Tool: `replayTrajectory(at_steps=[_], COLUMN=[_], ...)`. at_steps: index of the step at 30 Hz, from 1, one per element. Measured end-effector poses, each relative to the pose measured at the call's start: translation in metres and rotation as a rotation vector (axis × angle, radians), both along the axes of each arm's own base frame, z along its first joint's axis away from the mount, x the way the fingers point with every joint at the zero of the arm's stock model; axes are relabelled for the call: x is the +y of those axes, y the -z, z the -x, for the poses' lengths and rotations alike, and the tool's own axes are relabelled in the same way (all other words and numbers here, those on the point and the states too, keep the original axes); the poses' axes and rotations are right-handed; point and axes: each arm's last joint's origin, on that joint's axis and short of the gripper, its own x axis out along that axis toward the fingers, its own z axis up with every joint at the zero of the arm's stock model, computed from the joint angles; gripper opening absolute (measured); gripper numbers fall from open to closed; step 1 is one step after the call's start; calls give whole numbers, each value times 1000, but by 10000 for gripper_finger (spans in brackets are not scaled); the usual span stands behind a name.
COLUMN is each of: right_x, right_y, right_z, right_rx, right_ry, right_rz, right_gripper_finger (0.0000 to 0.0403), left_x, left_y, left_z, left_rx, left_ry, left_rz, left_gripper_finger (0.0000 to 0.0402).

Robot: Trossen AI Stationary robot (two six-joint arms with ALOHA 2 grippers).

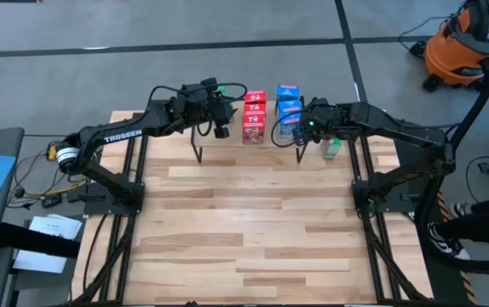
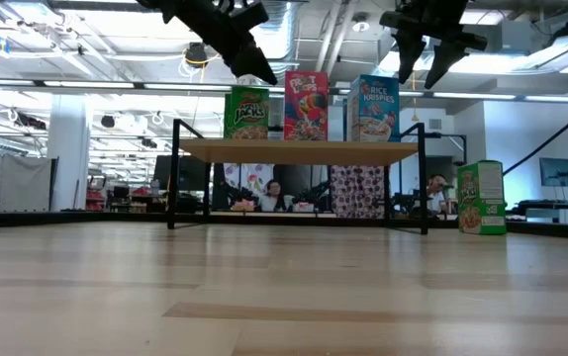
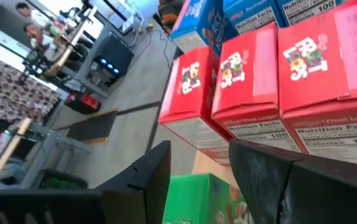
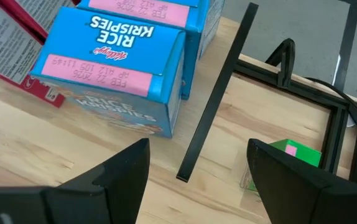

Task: Stack cereal on shelf
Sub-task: Adjust the green cereal box on the shelf

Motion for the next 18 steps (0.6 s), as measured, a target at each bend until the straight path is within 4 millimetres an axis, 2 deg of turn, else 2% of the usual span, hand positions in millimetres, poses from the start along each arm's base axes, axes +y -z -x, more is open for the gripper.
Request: replayTrajectory(at_steps=[18], right_x=[0], right_y=[0], right_z=[0], right_rx=[-1], right_ry=[1], right_rz=[0], right_gripper_finger=[291], left_x=[3], left_y=[11], left_z=[9], left_rx=[127], left_ry=[-116], left_rz=[42], left_gripper_finger=[155])
